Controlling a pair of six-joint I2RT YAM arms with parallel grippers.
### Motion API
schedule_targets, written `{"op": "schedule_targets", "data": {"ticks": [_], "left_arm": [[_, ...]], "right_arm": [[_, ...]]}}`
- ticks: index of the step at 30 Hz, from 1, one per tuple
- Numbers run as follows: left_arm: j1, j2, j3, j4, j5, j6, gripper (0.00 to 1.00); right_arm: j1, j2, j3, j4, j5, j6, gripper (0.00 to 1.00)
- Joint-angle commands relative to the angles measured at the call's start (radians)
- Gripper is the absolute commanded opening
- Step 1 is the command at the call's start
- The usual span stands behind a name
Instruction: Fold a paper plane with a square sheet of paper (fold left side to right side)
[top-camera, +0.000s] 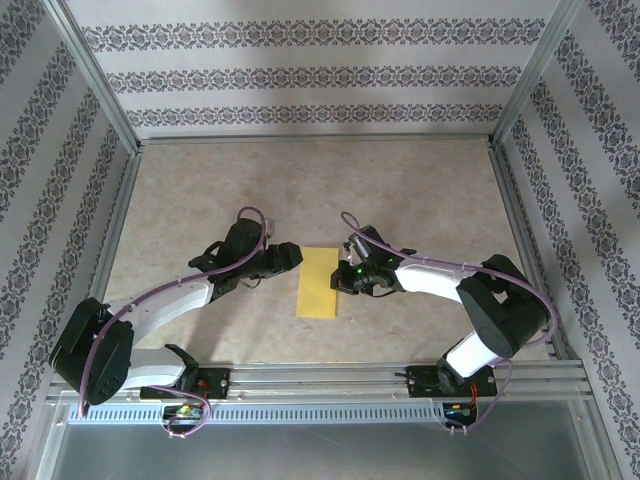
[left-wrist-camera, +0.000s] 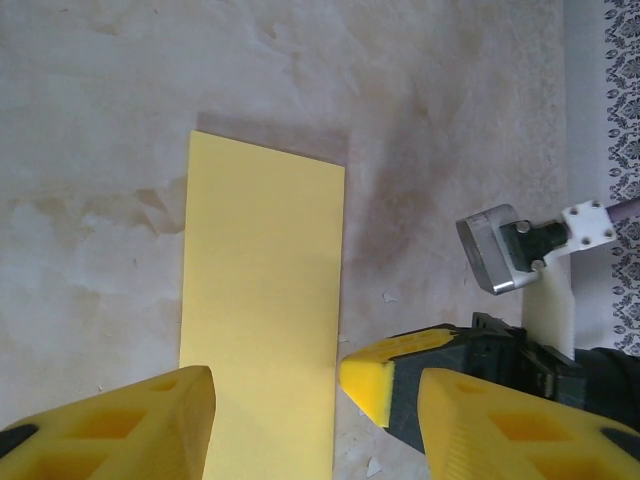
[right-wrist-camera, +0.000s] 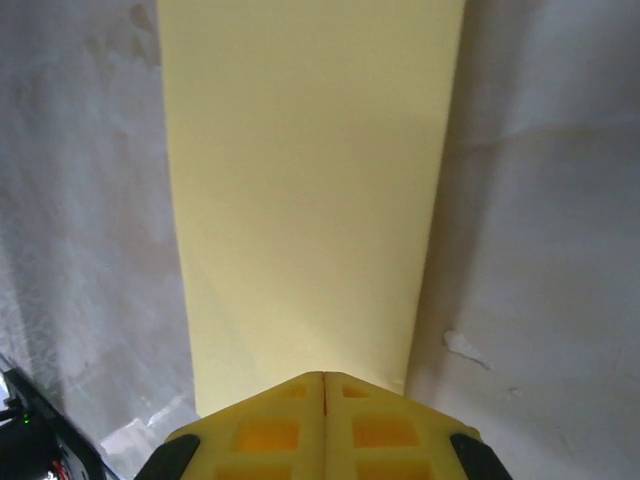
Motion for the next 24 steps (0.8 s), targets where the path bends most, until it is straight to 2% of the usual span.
{"op": "schedule_targets", "data": {"ticks": [1, 8, 14, 24], "left_arm": [[0.013, 0.008, 0.007, -0.001, -0.012, 0.005, 0.56], [0.012, 0.072, 0.034, -0.082, 0.029, 0.038, 0.52], [-0.004, 0.194, 0.053, -0.122, 0.137, 0.058, 0.46], [-0.037, 0.292, 0.069, -0.104, 0.155, 0.070, 0.37]], "right_arm": [[0.005, 0.032, 0.029, -0.003, 0.019, -0.005, 0.00], [0.004, 0.092, 0.051, -0.053, 0.033, -0.060, 0.00], [-0.004, 0.120, 0.058, -0.057, 0.021, -0.126, 0.00], [-0.008, 0.122, 0.060, -0.050, 0.010, -0.151, 0.00]]}}
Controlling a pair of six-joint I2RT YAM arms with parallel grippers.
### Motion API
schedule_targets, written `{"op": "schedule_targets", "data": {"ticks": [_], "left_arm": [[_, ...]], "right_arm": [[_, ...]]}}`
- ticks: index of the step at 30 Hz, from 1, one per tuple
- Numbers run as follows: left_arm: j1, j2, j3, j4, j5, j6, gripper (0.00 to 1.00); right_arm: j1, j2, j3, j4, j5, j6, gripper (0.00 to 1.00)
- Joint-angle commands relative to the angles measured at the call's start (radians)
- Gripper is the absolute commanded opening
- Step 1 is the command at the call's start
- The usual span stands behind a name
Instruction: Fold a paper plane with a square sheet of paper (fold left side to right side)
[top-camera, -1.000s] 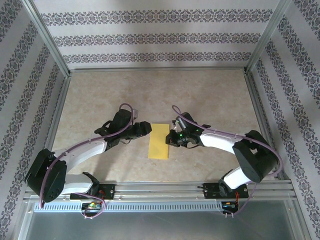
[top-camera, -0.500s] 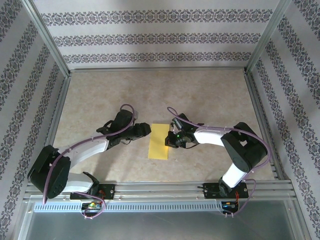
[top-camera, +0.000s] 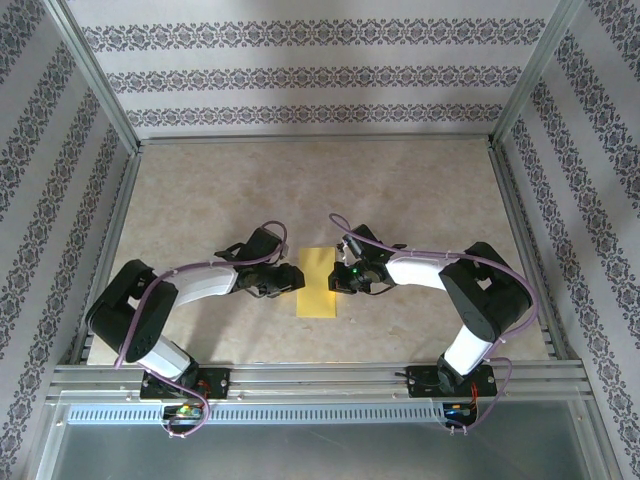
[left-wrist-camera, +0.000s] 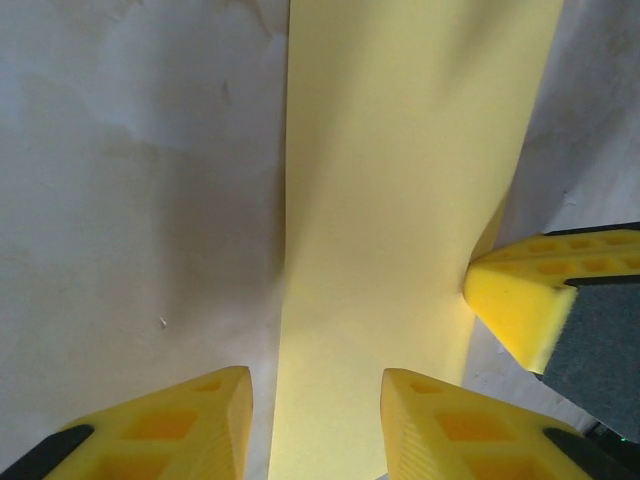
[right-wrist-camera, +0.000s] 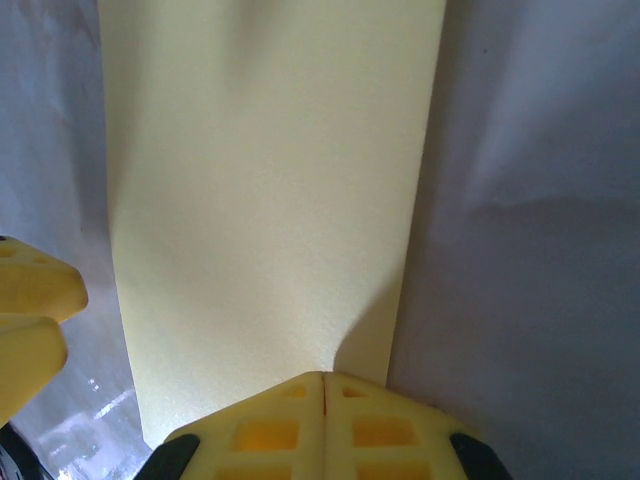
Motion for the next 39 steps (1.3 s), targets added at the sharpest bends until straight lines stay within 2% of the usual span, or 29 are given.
{"op": "schedule_targets", "data": {"ticks": [1, 14, 23, 39], "left_arm": [[-0.013, 0.024, 0.038, -0.010, 0.023, 0.028, 0.37], [-0.017, 0.078, 0.050, 0.005, 0.016, 0.046, 0.36], [-0.020, 0.114, 0.048, 0.105, 0.073, 0.022, 0.31], [-0.021, 0.078, 0.047, 0.119, 0.080, 0.064, 0.31]], "right_arm": [[-0.006, 0.020, 0.004, -0.028, 0.016, -0.026, 0.00], [-0.007, 0.005, -0.007, -0.028, 0.017, -0.024, 0.00], [-0.007, 0.006, -0.007, -0.027, 0.015, -0.026, 0.00], [-0.006, 0.009, -0.009, -0.021, 0.014, -0.026, 0.00]]}}
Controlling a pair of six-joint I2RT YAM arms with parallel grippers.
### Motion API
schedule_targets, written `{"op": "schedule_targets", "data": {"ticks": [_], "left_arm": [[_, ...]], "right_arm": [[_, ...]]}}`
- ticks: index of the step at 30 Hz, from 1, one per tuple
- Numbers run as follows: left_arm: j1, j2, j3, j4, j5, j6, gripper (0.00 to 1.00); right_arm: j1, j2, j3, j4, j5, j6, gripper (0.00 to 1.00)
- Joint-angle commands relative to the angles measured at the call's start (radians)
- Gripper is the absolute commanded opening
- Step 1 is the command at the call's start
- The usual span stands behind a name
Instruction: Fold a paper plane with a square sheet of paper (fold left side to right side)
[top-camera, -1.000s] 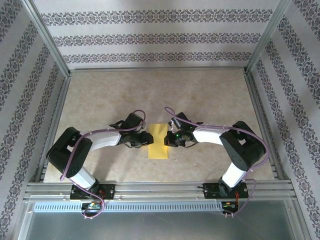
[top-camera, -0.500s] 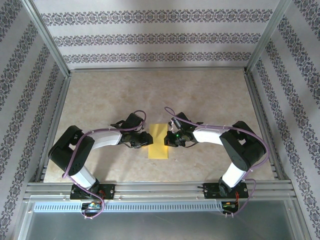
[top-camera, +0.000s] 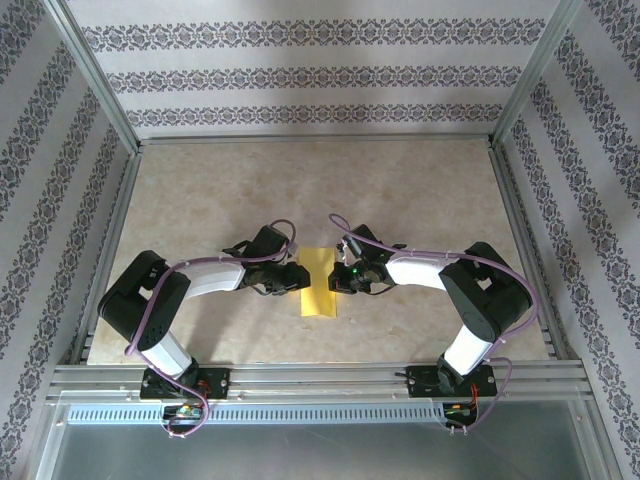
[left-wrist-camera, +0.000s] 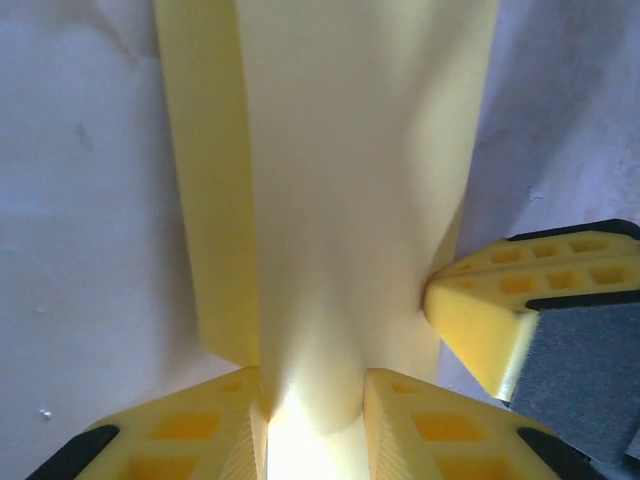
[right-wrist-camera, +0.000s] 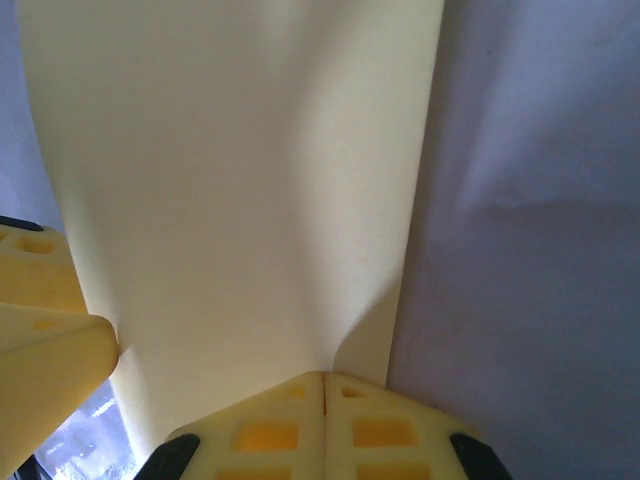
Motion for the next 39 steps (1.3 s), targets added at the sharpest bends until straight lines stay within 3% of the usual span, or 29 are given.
{"op": "schedule_targets", "data": {"ticks": [1, 24, 28, 33, 34, 39], "left_arm": [[-0.011, -0.005, 0.012, 0.031, 0.017, 0.031, 0.31], [-0.001, 0.032, 0.067, -0.021, -0.023, 0.098, 0.37], [-0.001, 0.025, 0.046, -0.030, -0.030, 0.084, 0.29], [-0.002, 0.012, 0.025, -0.036, -0.033, 0.056, 0.05], [-0.002, 0.012, 0.024, -0.035, -0.031, 0.046, 0.00], [-0.008, 0.004, 0.017, 0.001, -0.019, -0.032, 0.00]], "right_arm": [[-0.007, 0.009, -0.009, -0.022, 0.015, -0.020, 0.00], [-0.010, 0.007, -0.016, -0.023, 0.018, -0.031, 0.00], [-0.016, -0.006, -0.015, -0.024, 0.019, -0.036, 0.00], [-0.026, -0.043, -0.003, -0.021, 0.026, -0.056, 0.00], [-0.025, -0.061, -0.001, -0.020, 0.036, -0.066, 0.02], [-0.022, -0.184, -0.024, -0.021, 0.106, -0.142, 0.25]]}}
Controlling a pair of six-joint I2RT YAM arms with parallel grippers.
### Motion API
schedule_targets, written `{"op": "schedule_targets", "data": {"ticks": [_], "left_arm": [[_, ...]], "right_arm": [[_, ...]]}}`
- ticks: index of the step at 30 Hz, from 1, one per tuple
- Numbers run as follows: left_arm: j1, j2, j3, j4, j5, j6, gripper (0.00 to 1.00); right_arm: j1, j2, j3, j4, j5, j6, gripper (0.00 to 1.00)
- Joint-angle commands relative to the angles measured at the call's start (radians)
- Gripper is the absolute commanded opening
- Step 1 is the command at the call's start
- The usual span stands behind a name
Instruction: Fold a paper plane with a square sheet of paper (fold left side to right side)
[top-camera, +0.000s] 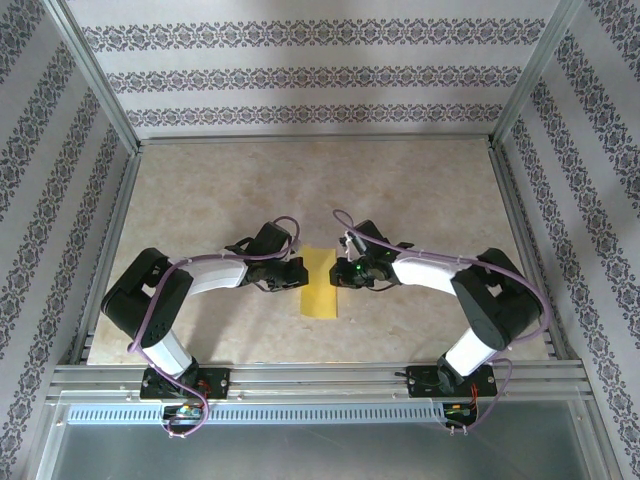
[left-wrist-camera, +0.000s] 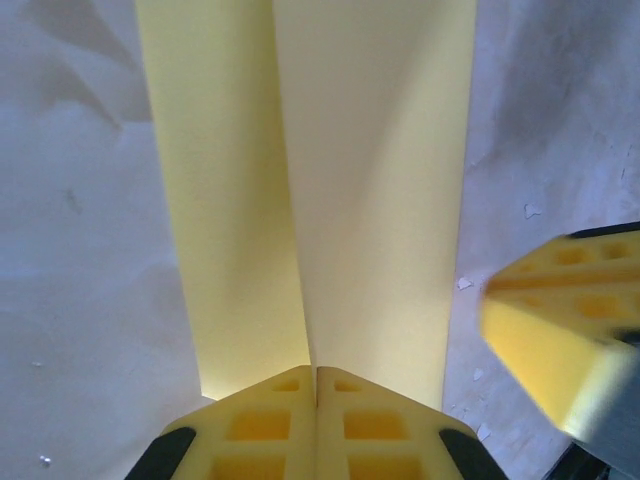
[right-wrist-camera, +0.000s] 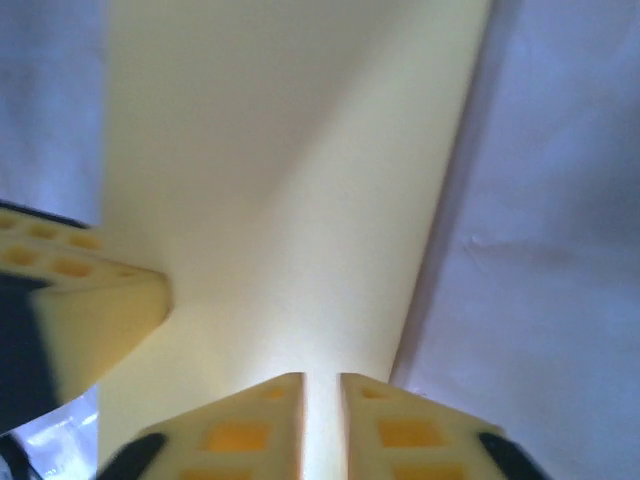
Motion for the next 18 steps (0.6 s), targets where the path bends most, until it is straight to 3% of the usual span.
{"op": "schedule_targets", "data": {"ticks": [1, 5, 10, 14, 18], "left_arm": [[-0.009, -0.021, -0.017, 0.023, 0.000, -0.081, 0.00], [-0.012, -0.042, -0.047, 0.094, -0.014, -0.174, 0.00], [-0.016, -0.040, -0.065, 0.146, 0.000, -0.224, 0.00], [-0.016, -0.030, -0.064, 0.144, 0.016, -0.223, 0.00], [-0.017, -0.031, -0.062, 0.142, 0.025, -0.223, 0.00]], "right_arm": [[0.002, -0.120, -0.034, -0.004, 0.081, -0.087, 0.29], [0.062, -0.274, -0.095, -0.007, 0.194, -0.193, 0.45], [0.264, -0.427, -0.181, 0.024, 0.401, -0.362, 0.64], [0.440, -0.433, -0.227, 0.065, 0.546, -0.457, 0.71], [0.599, -0.325, -0.211, 0.079, 0.708, -0.534, 0.76]]}}
